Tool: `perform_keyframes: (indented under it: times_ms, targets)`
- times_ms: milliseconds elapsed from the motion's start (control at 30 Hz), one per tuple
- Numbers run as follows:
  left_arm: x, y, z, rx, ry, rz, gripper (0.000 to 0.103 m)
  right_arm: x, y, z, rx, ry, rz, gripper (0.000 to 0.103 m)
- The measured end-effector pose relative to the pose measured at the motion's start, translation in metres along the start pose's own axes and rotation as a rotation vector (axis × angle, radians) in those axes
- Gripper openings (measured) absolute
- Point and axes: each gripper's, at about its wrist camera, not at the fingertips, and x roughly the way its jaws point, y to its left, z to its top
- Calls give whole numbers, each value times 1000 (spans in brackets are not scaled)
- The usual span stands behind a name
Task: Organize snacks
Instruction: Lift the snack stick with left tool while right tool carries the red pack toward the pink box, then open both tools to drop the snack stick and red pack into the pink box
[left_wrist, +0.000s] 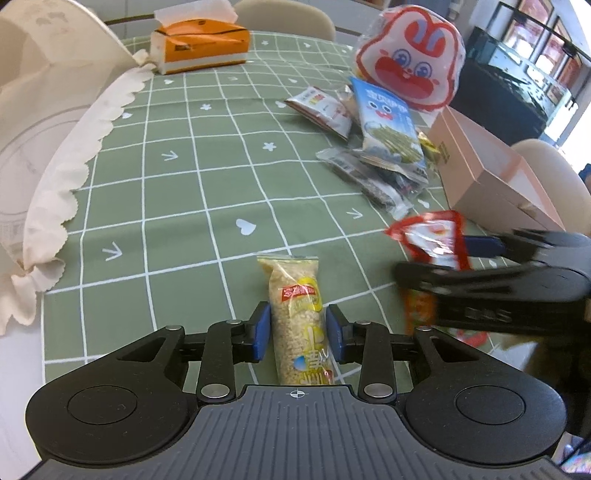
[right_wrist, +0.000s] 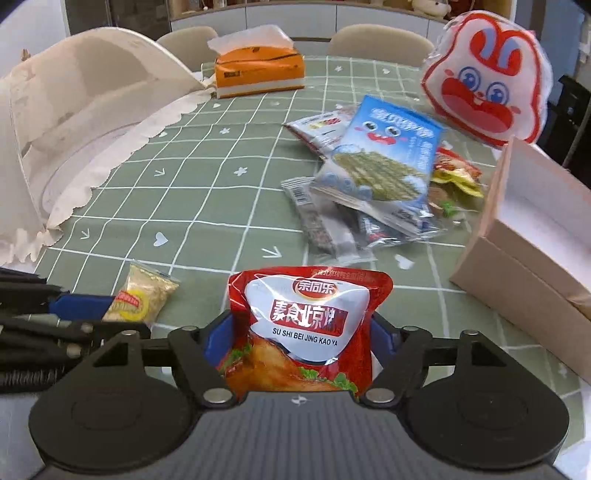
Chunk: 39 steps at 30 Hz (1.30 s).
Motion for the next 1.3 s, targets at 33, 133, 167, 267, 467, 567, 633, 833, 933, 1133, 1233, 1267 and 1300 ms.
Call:
perform_keyframes:
  times_ms: [33,133,167,267,467,567,633,833,933,1133,1233,1267,1300]
  targets:
    - [0,-1,0,2,-1,6,37,-7,-2,-2,0,-10,2,73]
    - [0,-7,0,-3,6,28,36,-29,-12,-9,19,-31,19,73]
    - [1,-8,1,-9,10,32,36,-36,-15,-12,25,-32,26,73]
    - [1,-16,2,2,24,35,35,-56,-28,-21,36,-40,21,73]
    - [-10,-56,0,116,55,-31,34,-96,-63,-39,95,-71,-11,73]
    - [-19,-82,5,176,51,-98,34,-120,-83,-45,127,-102,-38,73]
    - [-25,-103,15,208,44,-164,34,-134,-93,-45,153,-127,-62,73]
    - [-44,-158,56,288,-18,-347,33,-178,-121,-31,196,-227,-132,73]
    - [-54,-178,86,317,-73,-411,34,-198,-131,-14,184,-291,-159,73]
    - [-40,-209,147,306,-184,-435,34,-215,-164,34,179,-400,-246,73]
    - [-5,-220,175,266,-168,-427,34,-199,-181,57,190,-387,-296,73]
    - [7,-223,181,259,-159,-421,34,-194,-187,63,200,-377,-300,73]
    - [21,-226,185,250,-145,-416,34,-186,-195,69,212,-362,-306,73]
